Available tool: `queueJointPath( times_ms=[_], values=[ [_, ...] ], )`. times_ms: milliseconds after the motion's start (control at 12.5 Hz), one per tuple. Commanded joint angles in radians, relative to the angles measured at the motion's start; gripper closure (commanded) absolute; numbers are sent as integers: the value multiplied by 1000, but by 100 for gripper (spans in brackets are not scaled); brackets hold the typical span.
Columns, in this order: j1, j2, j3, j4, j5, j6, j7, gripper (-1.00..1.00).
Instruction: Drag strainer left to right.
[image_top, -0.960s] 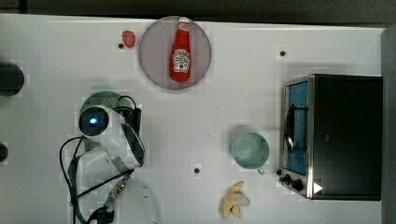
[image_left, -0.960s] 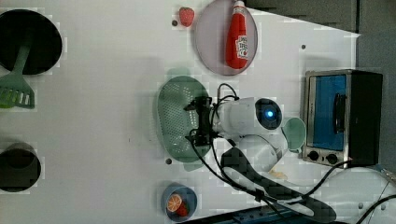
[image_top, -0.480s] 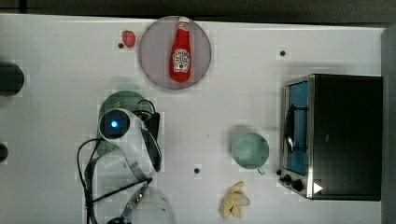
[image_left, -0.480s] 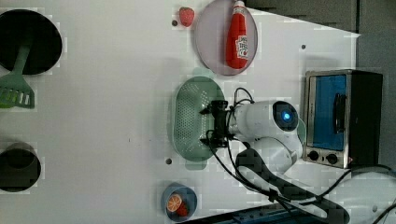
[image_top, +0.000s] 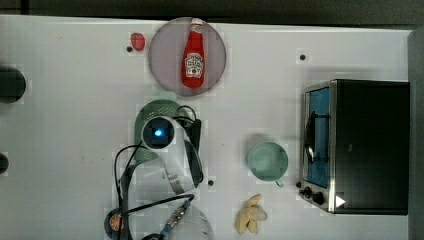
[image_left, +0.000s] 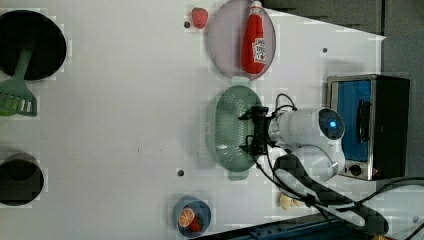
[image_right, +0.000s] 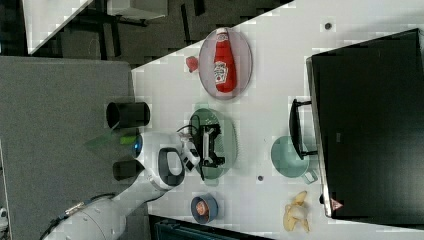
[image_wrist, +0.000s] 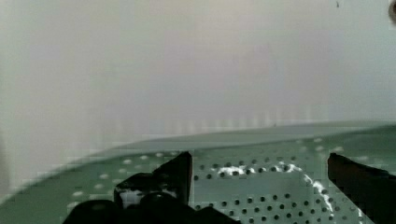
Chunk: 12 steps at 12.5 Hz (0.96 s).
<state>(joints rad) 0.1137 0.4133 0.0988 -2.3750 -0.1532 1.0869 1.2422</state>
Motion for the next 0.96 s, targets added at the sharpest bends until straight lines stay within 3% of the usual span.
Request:
queueJointPath(
  times_ms=[80,400,960],
  values=[
    [-18,-30,-35,3,2,-20,-142,-100],
    [-30,-32,-121,-2,2,-8,-288,-100],
    [-34,-32,-229,-2,2,-7,-378,-100]
  ],
)
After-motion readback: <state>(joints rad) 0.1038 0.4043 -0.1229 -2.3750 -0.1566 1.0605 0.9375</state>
